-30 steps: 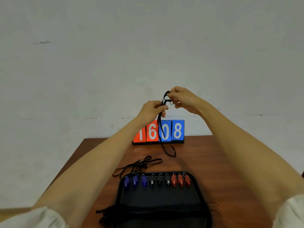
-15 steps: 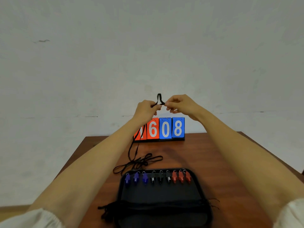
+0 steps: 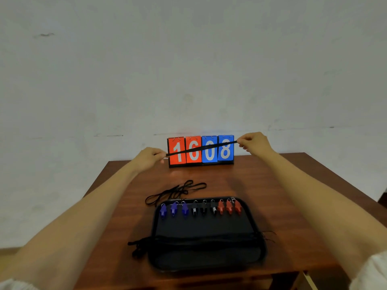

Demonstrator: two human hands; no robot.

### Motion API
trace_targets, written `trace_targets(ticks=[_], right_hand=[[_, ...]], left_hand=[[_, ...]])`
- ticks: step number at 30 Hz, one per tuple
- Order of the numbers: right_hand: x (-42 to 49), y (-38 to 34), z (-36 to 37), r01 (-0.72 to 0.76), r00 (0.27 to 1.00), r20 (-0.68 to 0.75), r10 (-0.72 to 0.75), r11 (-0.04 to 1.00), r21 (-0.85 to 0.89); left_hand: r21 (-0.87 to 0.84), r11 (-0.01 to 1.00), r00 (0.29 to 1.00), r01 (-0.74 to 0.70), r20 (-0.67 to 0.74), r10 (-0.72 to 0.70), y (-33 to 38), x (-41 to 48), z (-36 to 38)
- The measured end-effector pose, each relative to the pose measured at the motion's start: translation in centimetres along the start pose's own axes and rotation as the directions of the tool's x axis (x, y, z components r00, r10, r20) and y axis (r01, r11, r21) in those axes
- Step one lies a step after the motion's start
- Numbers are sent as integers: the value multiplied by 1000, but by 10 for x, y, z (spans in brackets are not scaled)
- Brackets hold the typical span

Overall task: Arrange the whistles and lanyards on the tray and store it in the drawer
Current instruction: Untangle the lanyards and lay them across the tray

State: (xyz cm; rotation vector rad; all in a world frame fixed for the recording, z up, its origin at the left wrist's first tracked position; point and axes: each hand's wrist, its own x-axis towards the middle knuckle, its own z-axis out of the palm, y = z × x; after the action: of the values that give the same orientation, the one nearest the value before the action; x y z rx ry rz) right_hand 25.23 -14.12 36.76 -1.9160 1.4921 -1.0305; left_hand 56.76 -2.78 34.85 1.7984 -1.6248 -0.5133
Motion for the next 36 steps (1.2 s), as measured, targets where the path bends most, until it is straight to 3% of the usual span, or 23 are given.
trace_targets(ticks=[4,9,15,22,31,36], right_hand=[[-23,33,15,-50,992,110,66,989,-141],[-52,74,26,-144,965,194,180,972,-183],[-85,111,31,-197,901,328,282,943,-270],[-110,136,33,-264,833,389,393,901,-344],[-125,143,26,-190,792,440,423,856,-481],[-131,145,28,-190,788,433,438,841,-506]], left_hand=[[80,993,992,89,83,-95,-30,-18,21],[44,972,971,233,39,-235,-57,-44,50],[147,946,939,289,147,-310,-79,-71,75],[103,950,948,294,94,-303,-93,-92,88],[214,949,942,233,191,-275,-104,-112,99],[199,958,957,209,161,-242,-106,-118,109]])
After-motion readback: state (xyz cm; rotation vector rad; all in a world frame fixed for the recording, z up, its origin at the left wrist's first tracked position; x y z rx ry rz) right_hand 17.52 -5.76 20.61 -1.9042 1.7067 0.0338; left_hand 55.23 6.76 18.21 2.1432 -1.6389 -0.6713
